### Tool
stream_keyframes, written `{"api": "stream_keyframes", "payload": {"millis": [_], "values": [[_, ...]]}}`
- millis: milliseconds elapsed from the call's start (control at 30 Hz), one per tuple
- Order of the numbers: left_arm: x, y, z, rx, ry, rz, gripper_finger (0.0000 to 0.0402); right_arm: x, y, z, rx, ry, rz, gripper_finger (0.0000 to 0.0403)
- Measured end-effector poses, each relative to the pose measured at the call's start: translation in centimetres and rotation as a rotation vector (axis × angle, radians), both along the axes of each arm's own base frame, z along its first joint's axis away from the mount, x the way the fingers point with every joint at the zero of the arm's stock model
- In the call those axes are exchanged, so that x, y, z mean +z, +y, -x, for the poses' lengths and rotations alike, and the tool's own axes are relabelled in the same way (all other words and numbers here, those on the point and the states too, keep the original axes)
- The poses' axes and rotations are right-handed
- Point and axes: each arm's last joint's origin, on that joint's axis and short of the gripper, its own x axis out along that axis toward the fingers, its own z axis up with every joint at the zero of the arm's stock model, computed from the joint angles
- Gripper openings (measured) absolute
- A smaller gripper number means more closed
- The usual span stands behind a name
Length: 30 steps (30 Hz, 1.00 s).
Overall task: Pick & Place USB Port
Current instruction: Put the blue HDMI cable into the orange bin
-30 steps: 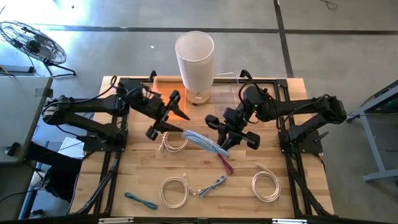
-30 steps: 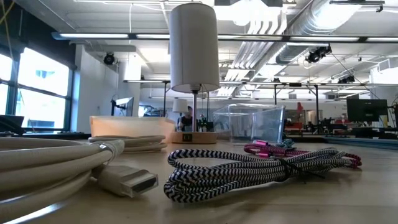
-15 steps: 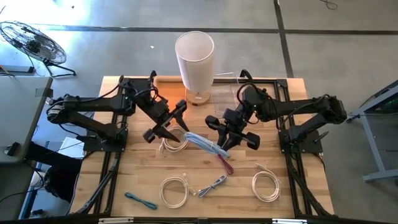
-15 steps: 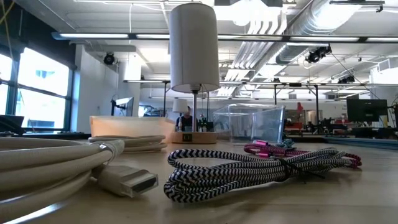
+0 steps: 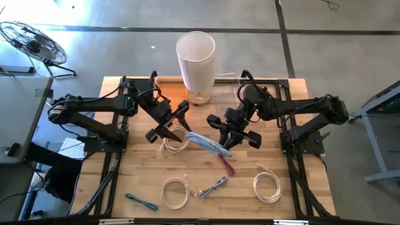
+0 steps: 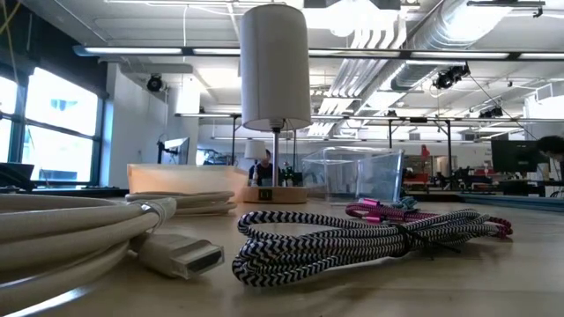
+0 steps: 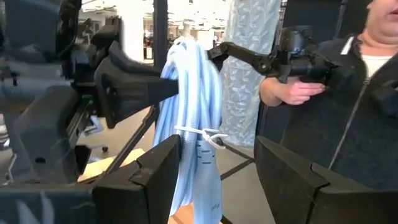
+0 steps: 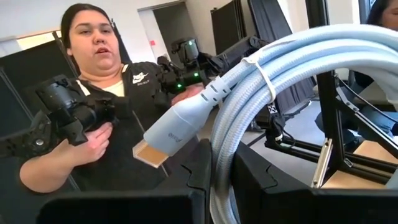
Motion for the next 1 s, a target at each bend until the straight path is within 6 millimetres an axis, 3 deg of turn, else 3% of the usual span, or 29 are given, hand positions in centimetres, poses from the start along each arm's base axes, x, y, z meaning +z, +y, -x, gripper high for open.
{"api": "stream_keyframes", "payload": {"millis": [567, 733, 900, 1000], "values": [[-0.34, 0.84, -0.54, 0.136, -0.054, -0.078, 0.0198, -0.23, -0.05, -0.17, -0.019, 0.006, 0.005, 0.003], [-0.43, 0.77, -0.56, 0.136, -0.075, -0.116, 0.0153, -0.31, -0.06, -0.17, -0.016, 0.015, 0.006, 0.003], [-0.43, 0.77, -0.55, 0.137, -0.126, -0.181, 0.0073, -0.31, -0.08, -0.17, -0.013, 0.015, 0.006, 0.003], [-0.45, 0.75, -0.54, 0.135, -0.183, -0.253, 0.0064, -0.37, -0.24, -0.18, -0.02, 0.024, 0.005, 0.003]]}}
